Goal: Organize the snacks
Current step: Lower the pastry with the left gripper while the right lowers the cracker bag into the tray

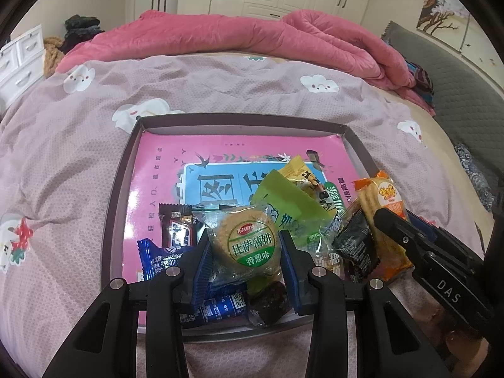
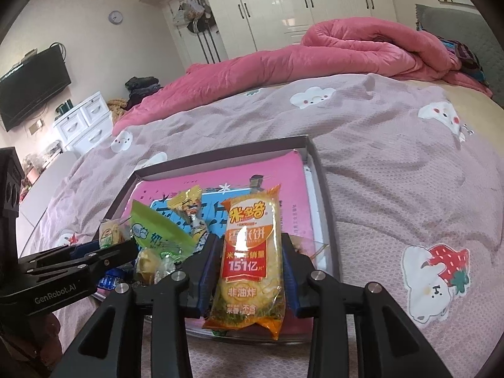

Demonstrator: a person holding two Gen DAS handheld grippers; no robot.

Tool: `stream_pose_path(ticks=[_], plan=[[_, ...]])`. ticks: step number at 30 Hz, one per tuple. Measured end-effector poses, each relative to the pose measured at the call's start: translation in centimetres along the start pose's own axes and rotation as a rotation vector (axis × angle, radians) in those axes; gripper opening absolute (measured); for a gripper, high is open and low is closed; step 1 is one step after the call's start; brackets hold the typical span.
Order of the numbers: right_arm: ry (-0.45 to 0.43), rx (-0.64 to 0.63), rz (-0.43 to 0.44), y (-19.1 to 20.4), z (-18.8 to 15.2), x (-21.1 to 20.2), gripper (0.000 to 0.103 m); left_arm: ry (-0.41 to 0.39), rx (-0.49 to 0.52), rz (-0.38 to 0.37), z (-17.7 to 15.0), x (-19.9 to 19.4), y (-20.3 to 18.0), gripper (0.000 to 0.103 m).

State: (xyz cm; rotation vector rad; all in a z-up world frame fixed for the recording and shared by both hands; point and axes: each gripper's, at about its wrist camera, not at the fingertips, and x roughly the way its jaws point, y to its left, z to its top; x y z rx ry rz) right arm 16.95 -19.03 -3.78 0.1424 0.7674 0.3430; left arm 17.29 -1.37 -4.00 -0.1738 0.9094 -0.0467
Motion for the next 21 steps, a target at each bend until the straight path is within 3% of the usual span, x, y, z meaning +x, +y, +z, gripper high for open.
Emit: stream_pose_path(ticks=[21], plan=[[0.025,0.045,0.004,-0.5,-0.38,0.28,0.037,0.006,0.025,0.0,0.0,-0.03,-0.51,0.042]])
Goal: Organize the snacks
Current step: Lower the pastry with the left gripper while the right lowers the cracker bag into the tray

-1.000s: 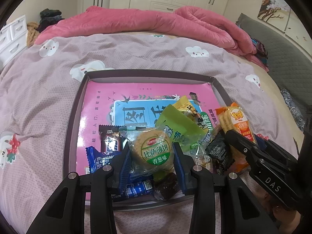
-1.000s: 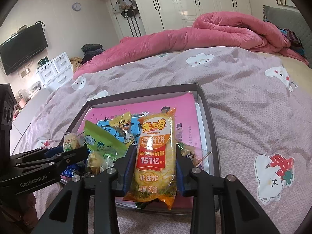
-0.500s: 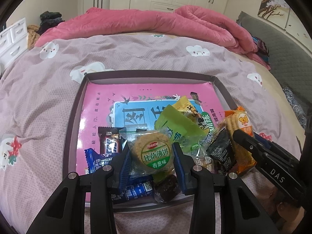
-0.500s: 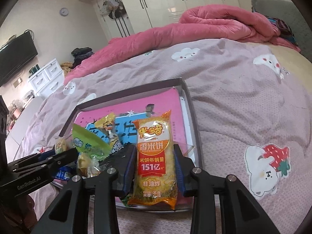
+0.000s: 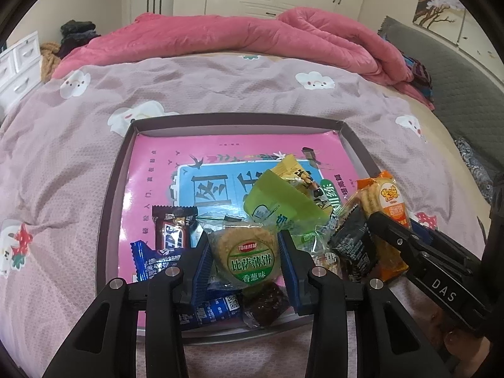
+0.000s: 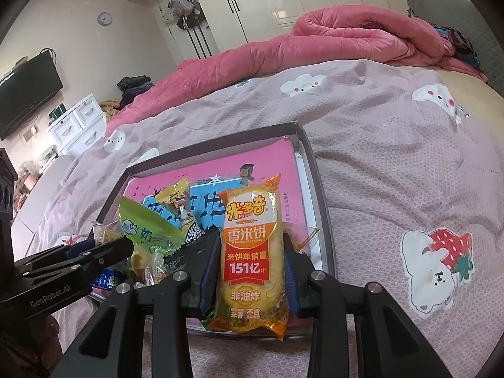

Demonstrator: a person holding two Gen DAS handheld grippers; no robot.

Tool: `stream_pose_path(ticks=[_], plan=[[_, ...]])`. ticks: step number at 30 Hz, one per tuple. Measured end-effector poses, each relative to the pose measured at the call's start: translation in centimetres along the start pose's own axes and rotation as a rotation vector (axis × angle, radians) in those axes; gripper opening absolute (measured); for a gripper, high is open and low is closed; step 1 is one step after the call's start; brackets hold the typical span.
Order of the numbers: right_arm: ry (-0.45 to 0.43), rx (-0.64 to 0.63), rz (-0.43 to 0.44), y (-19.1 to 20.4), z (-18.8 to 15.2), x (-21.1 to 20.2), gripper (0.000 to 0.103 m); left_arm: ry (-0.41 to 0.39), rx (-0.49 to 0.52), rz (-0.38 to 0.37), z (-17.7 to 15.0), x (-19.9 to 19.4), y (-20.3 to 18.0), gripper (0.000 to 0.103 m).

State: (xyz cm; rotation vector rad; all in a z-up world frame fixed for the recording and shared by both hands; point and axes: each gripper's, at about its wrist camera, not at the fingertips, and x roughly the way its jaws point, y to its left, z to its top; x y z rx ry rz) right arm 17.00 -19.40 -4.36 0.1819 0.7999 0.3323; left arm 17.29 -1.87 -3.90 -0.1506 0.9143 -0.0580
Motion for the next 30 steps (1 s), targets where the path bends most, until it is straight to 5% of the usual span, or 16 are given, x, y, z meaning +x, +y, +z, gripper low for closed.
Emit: stream_pose_path(ticks=[22,30], plan=[[-0.011,0.035,-0.027,-1.3,0.0,-1.2,0.037,-0.008,0.005,-0.02,0.1,-0.8,-0.4,0.061],[-0.032,0.052,-0.047,-1.7,0.1,-1.9,0.044,-0.017,0.002,-0.023,0.3,-1.3,-0.4,0.07]])
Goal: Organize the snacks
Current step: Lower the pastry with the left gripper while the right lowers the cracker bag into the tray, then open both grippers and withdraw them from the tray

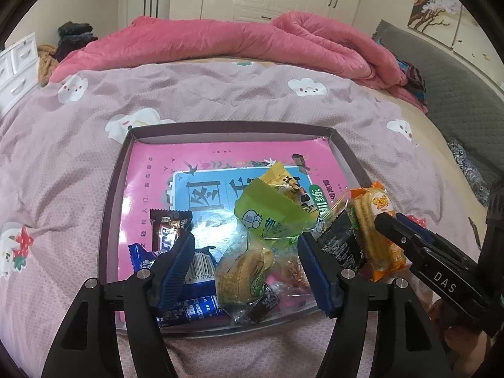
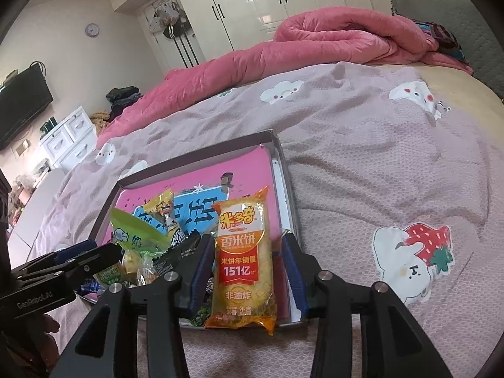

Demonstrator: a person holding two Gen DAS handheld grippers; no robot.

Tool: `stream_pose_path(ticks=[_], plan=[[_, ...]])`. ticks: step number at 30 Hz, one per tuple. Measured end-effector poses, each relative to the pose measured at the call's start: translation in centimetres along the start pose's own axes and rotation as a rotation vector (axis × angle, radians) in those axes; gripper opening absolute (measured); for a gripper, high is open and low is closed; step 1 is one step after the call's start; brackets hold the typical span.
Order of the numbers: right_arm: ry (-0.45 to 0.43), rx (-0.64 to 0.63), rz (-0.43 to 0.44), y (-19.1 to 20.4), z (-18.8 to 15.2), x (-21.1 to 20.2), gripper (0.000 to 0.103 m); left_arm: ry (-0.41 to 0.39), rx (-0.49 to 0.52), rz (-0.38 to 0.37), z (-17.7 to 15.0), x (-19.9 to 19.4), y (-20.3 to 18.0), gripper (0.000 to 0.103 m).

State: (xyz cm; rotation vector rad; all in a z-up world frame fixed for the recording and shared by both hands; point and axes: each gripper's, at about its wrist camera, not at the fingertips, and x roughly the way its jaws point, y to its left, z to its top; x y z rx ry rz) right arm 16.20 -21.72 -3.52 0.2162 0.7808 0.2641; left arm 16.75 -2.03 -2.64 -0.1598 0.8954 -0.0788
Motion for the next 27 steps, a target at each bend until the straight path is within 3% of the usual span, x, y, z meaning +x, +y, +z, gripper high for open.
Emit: stream_pose_path(ticks=[12,18,23,27], plan=[[-0.042,-0.004,-0.059,-0.4,0.4,-1.3,0.05,-0.031,-0.009,0.004,0.5,-1.5,0.2,0.074],[-0.108,-0.034,-0.082,0.2,0.7,-3.2,0.054,-0.055,-0.01,0.005,0.7,-2.7,0.3,0.074],[-0.176,-0.101,-0.062,1.9,0.5,-5.7,0.073,-0.069,0.005,0.01,0.3,-4.3,0.0,0.075],[-0.175,-0.146,-0.04,3.6,-0.4,-7.0,0.079,-0.059,0.023,0.023,-0.7,-5.1,0.0,0.078]])
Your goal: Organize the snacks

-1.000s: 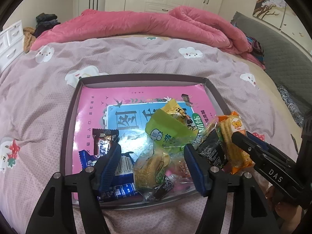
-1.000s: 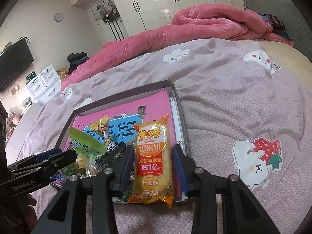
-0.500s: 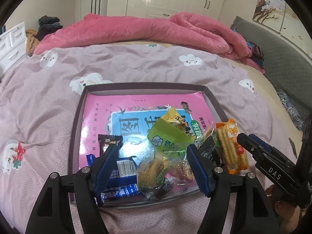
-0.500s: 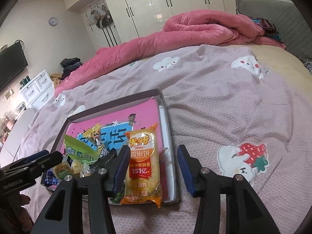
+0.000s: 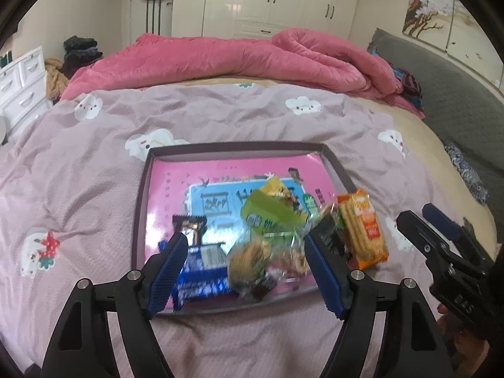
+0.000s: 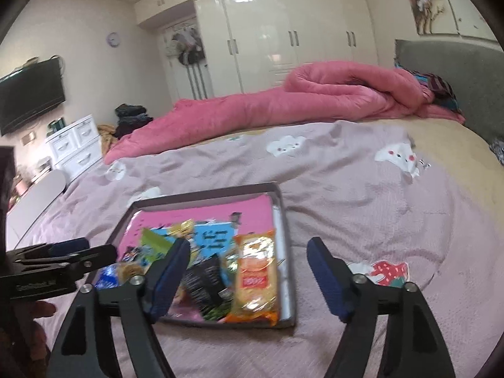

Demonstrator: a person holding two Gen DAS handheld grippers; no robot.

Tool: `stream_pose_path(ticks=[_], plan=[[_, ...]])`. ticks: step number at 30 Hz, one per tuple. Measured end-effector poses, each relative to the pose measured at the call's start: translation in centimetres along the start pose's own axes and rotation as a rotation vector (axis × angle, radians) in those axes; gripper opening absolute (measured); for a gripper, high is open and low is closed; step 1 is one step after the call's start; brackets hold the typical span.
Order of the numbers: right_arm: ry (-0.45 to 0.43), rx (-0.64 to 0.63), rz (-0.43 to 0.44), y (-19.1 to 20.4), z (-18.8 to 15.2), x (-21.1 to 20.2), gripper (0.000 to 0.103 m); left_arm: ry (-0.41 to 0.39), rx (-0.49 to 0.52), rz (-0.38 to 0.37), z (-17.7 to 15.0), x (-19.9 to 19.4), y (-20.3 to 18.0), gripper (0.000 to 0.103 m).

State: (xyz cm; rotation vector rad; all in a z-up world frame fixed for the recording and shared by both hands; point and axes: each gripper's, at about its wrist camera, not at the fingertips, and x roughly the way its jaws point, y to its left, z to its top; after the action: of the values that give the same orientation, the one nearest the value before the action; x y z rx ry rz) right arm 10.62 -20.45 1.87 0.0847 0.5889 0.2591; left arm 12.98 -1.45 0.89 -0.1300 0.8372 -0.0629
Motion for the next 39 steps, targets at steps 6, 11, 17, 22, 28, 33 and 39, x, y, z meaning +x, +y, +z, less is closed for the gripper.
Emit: stream_pose_path(ticks=[6,11,17,22,28,33,39], plan=[[0.029,-0.02,0.015,1.7,-1.4,-1.2,0.088,0.033,-0.02,0.01,-2.0,-1.1,0.7,0.079],[0.088,0.015,0.032,2.2,-3.0,-1.8,0.094,0.06,-0.016,0.01,-3.6,-2.0,0.9,0.079],[0.128,-0.006,0.02,3.1,-4.7,-2.8,0.095,0.081,-0.026,0.022,-5.4,-3.0,1.0,0.079],[0.139,-0.031,0.026,4.0,-5.6,-3.8,0.096,0.082,-0.025,0.033,-6.4,-3.8,1.3,0.079],[0.146,-0.059,0.028,4.8,-6.5,-4.8,0.096,0.084,-0.035,0.037,-7.7,-4.8,1.4,0.079],[0.143,-0.054,0.03,4.7,-6.6,-5.2,0.097,0.081,-0.031,0.042,-8.7,-5.1,1.3,0.079],[0.139,-0.042,0.022,4.4,-6.7,-5.4,0.098,0.078,-0.029,0.048,-9.0,-5.3,1.2,0.079]])
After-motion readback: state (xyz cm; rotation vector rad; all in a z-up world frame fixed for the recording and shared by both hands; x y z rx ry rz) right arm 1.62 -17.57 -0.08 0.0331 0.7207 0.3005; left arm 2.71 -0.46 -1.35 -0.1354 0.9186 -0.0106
